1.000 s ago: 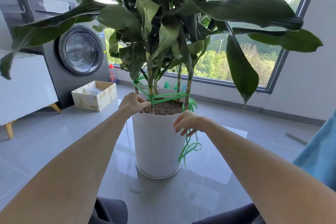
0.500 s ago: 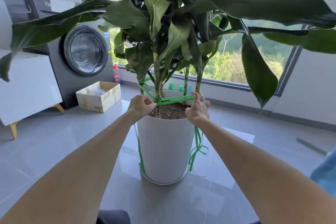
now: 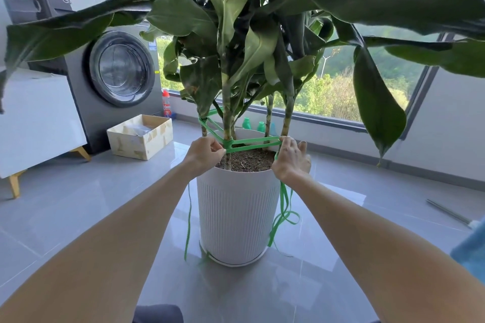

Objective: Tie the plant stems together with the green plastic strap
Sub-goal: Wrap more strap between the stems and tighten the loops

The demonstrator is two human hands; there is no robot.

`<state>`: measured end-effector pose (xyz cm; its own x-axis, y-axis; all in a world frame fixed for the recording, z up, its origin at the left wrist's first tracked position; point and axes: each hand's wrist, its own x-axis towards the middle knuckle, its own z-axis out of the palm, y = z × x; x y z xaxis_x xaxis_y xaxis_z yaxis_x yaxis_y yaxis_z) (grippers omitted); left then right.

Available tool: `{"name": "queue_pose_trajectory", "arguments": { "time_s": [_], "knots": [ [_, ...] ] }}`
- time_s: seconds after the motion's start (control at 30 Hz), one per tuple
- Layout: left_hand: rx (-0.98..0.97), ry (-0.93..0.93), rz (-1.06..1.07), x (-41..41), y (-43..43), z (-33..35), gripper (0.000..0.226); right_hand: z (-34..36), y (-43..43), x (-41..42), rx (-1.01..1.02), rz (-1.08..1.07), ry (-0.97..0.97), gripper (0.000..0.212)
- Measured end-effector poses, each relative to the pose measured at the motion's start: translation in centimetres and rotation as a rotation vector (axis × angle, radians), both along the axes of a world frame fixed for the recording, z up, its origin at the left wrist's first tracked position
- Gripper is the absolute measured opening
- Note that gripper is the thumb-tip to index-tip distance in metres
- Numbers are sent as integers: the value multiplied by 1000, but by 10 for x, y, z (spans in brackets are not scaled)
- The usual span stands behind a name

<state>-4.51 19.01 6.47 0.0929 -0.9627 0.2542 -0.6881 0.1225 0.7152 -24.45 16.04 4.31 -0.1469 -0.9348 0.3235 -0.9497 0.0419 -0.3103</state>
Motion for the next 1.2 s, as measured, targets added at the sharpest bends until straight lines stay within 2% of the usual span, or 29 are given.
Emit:
{"name": "queue_pose_trajectory", "arguments": {
  "time_s": [0.3, 0.4, 0.53, 0.7, 0.77, 0.93, 1.13, 1.2],
  "knots": [
    [-11, -25, -4, -1, 3, -1, 12, 3, 1, -4, 82, 0, 71, 48],
    [-15, -24, -3, -1, 5, 1, 13, 3, 0, -3, 94, 6, 3, 44],
    [-11, -6, -1, 0, 4, 2, 11, 8, -1, 2, 40, 16, -234, 41],
    [-20, 24, -39, -1, 6, 5, 13, 18, -4, 6, 62, -61, -800, 34],
    [-9, 28, -66, 1, 6, 7, 13, 19, -8, 4, 99, -77, -967, 35],
    [74, 27, -136, 7, 8, 9, 14, 12, -19, -1, 165, -61, -1116, 39],
    [86, 18, -136, 7, 7, 11, 17, 12, -20, -2, 107, -44, -1195, 38],
    [90, 24, -133, 8, 7, 10, 20, 11, -23, -2, 89, -56, -1287, 40]
  ]
}}
